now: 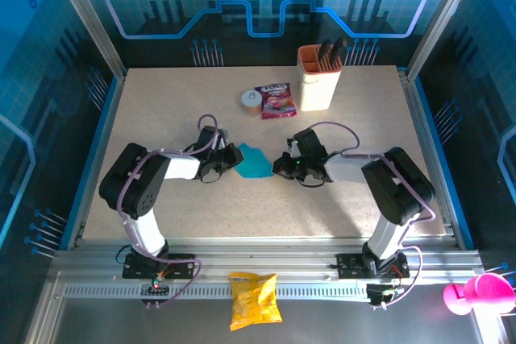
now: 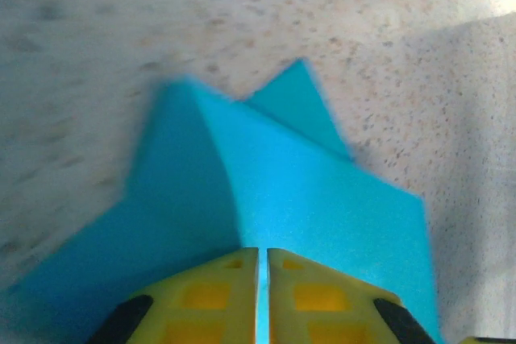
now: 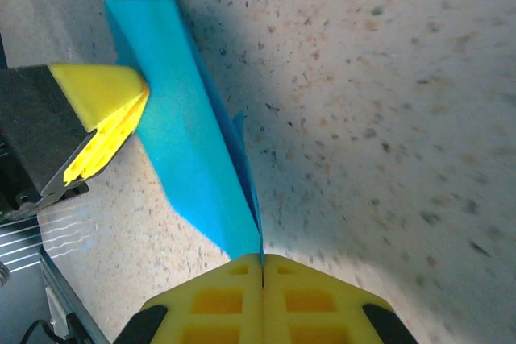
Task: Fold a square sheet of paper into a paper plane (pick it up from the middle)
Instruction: Turn over the paper at the center of the table.
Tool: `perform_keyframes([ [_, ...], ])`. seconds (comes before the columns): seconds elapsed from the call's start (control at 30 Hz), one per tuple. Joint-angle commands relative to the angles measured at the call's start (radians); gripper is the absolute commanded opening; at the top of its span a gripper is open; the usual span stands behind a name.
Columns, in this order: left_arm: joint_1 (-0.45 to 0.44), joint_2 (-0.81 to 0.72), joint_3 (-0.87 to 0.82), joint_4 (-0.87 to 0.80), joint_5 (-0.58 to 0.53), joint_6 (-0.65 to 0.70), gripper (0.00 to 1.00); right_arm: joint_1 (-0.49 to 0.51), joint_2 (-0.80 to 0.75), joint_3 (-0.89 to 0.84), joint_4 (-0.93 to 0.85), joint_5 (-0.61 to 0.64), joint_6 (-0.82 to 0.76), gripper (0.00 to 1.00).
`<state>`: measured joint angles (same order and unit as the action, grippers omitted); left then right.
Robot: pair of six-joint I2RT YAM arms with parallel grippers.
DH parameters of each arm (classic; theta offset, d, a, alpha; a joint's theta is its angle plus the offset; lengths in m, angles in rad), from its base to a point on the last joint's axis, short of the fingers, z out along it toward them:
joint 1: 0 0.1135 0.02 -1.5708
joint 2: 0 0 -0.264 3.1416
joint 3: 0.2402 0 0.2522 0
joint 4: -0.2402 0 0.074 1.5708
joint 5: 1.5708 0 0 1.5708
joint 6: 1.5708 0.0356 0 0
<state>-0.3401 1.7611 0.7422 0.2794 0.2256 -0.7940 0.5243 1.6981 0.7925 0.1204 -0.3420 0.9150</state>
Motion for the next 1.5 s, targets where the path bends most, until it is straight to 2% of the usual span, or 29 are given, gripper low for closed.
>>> perform_keyframes([
  [0.0, 0.077, -0.161, -0.039, -0.126, -0.011, -0.045, 0.25, -0.03, -0.199, 0.043, -0.215, 0.075, -0.091, 0.0],
  [0.2, 0.147, -0.437, -0.081, -0.297, -0.029, -0.071, 0.46, -0.037, -0.43, 0.279, -0.774, 0.378, -0.298, 0.0],
  [0.37, 0.171, -0.618, -0.136, -0.389, -0.032, -0.072, 0.56, -0.012, -0.482, 0.433, -1.042, 0.673, -0.391, 0.0],
  [0.63, 0.234, -0.76, -0.187, -0.48, -0.015, -0.057, 0.64, 0.125, -0.343, 0.577, -1.333, 1.153, -0.371, 0.0],
  [0.77, 0.247, -0.762, -0.192, -0.493, -0.002, -0.061, 0.69, 0.218, -0.17, 0.623, -1.468, 1.288, -0.298, 0.0],
  [0.93, 0.264, -0.759, -0.183, -0.499, 0.016, -0.076, 0.73, 0.327, 0.055, 0.644, -1.517, 1.291, -0.212, 0.0],
  [1.17, 0.28, -0.756, -0.151, -0.516, 0.071, -0.08, 0.75, 0.513, 0.364, 0.776, -1.414, 1.102, -0.216, 0.0],
  [1.2, 0.282, -0.758, -0.149, -0.517, 0.077, -0.08, 0.75, 0.536, 0.411, 0.815, -1.413, 1.082, -0.213, 0.1],
  [1.23, 0.287, -0.758, -0.147, -0.52, 0.085, -0.079, 0.76, 0.557, 0.46, 0.862, -1.407, 1.054, -0.214, 0.25],
  [1.3, 0.294, -0.757, -0.145, -0.524, 0.095, -0.074, 0.76, 0.579, 0.514, 0.934, -1.383, 0.986, -0.234, 0.43],
  [1.33, 0.299, -0.757, -0.142, -0.53, 0.102, -0.074, 0.76, 0.583, 0.517, 0.956, -1.369, 0.962, -0.24, 0.48],
  [1.47, 0.312, -0.761, -0.121, -0.559, 0.11, -0.047, 0.77, 0.536, 0.392, 0.886, -1.244, 0.845, -0.276, 0.53],
])
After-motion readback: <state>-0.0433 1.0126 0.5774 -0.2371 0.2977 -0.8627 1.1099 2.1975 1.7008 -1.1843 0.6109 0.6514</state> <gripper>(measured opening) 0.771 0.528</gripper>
